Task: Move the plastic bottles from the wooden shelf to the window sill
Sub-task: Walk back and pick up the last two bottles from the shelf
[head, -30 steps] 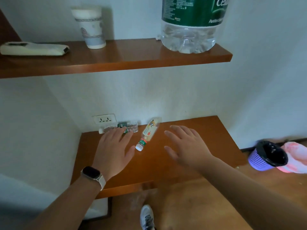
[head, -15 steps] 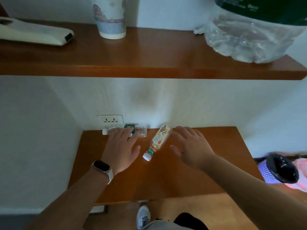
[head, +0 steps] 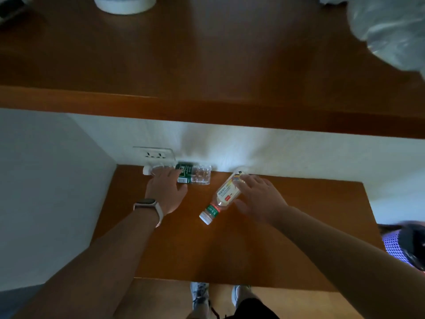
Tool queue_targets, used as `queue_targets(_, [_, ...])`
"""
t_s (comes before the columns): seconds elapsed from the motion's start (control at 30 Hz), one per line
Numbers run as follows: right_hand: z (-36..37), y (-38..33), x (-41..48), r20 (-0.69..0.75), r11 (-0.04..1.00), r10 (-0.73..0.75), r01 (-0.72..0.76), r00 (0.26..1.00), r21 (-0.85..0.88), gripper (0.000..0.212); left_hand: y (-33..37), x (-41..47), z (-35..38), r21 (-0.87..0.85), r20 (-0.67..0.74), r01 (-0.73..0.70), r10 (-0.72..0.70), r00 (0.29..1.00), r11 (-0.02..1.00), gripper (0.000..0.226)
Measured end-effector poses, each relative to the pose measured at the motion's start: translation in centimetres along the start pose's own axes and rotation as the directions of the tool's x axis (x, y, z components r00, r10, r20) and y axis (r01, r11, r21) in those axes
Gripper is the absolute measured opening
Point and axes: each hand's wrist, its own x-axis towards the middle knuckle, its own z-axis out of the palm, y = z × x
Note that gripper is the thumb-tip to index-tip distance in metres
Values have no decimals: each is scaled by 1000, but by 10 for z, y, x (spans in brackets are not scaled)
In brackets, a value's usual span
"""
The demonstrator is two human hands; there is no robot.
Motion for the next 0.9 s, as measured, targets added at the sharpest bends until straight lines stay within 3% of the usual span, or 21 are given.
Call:
queue_targets(0.1, [11, 6, 17, 26, 999, -25, 24, 999, 28, 61, -1, 13, 11, -9, 40, 53, -53, 998, 999, 54])
queue_targets(0.33, [28, 12, 43, 60, 990, -134, 137, 989, -37, 68, -18, 42, 26, 147, 58, -59, 51, 997, 987, 59])
queue_targets(0.5, [45, 13, 54, 102, 972, -199, 209, 975, -108, 73, -24, 43, 31, 115, 44, -52, 47, 998, 992, 63])
queue_targets(0.67, [53, 14, 48, 123, 984, -128, 142, 984, -111, 71, -32, 44, 29, 142, 41, -54, 49, 998, 988, 61])
queue_targets(0.9, [64, 11, 29, 122, 1000, 1, -4, 993, 25, 77, -44, 49, 22, 153, 163, -119, 94, 982, 981, 70])
